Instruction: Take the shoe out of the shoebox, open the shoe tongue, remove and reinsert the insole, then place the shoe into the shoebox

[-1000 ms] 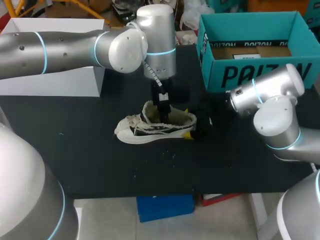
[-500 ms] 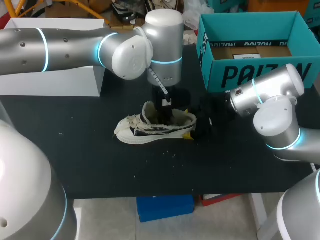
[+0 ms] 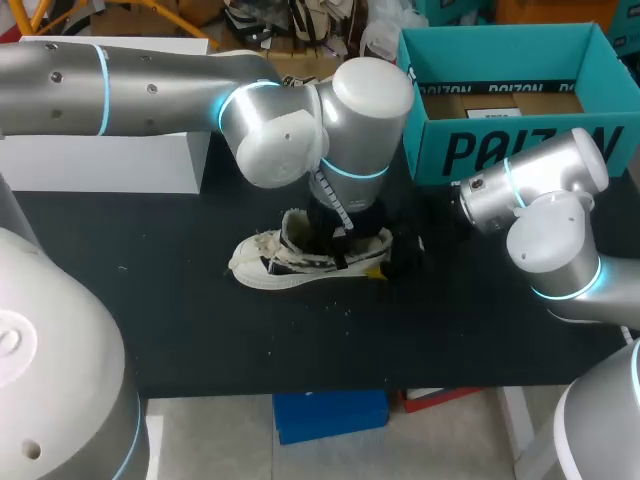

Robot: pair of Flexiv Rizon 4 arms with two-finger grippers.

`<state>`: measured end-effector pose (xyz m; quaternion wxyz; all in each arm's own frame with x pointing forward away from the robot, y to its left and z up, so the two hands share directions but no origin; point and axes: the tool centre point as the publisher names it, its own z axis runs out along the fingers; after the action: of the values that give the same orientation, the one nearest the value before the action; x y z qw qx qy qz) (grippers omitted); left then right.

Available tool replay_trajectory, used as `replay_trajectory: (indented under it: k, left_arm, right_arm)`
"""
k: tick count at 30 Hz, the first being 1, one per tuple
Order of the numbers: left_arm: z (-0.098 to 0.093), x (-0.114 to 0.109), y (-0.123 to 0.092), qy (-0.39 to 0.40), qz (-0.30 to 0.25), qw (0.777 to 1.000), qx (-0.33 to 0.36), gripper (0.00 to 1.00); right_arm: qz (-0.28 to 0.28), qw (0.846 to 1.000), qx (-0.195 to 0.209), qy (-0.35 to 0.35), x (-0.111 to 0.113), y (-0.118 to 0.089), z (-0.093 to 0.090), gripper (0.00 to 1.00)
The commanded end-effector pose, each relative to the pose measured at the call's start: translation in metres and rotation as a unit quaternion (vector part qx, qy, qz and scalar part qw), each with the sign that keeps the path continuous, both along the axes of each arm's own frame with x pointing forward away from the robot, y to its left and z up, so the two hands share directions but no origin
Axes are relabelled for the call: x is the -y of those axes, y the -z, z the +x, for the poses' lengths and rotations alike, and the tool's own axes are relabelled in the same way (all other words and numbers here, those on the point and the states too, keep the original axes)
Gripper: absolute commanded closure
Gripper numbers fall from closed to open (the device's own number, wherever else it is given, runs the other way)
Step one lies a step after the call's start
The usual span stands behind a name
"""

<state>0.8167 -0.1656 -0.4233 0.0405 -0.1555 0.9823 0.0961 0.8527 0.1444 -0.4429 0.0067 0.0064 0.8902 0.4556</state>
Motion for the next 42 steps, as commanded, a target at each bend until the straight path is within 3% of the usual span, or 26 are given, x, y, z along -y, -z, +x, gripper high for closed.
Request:
replay_trajectory:
  k: [1, 15, 26, 35, 37, 38, 39, 42]
  left_arm:
    - [-0.003, -0.004, 0.009, 0.001, 0.025, 0.997, 0.068, 0.76]
    - [0.014, -0.014, 0.000, -0.014, 0.008, 0.988, 0.156, 0.77]
    - [0.019, -0.013, 0.009, -0.012, 0.014, 0.986, 0.167, 0.83]
    - [0.032, -0.016, 0.020, -0.009, 0.026, 0.985, 0.172, 0.81]
    - [0.033, -0.017, 0.020, -0.008, 0.024, 0.985, 0.170, 0.83]
    - [0.033, -0.017, 0.020, -0.007, 0.022, 0.985, 0.169, 0.88]
    - [0.033, -0.016, 0.019, -0.001, 0.018, 0.986, 0.165, 1.00]
    - [0.029, -0.014, 0.014, 0.012, 0.010, 0.988, 0.155, 1.00]
  right_arm:
    - [-0.001, 1.000, -0.001, 0.001, 0.001, 0.000, 0.002, 1.00]
    - [-0.001, 1.000, -0.001, 0.001, 0.001, 0.000, 0.002, 1.00]
    - [-0.001, 1.000, -0.001, 0.001, 0.001, 0.000, 0.002, 1.00]
    - [-0.001, 1.000, -0.001, 0.001, 0.001, 0.000, 0.002, 1.00]
    - [-0.001, 1.000, -0.001, 0.001, 0.001, 0.000, 0.002, 1.00]
    - [-0.001, 1.000, -0.001, 0.001, 0.001, 0.000, 0.002, 1.00]
    - [-0.001, 1.000, -0.001, 0.001, 0.001, 0.000, 0.002, 1.00]
    - [-0.001, 1.000, -0.001, 0.001, 0.001, 0.000, 0.002, 1.00]
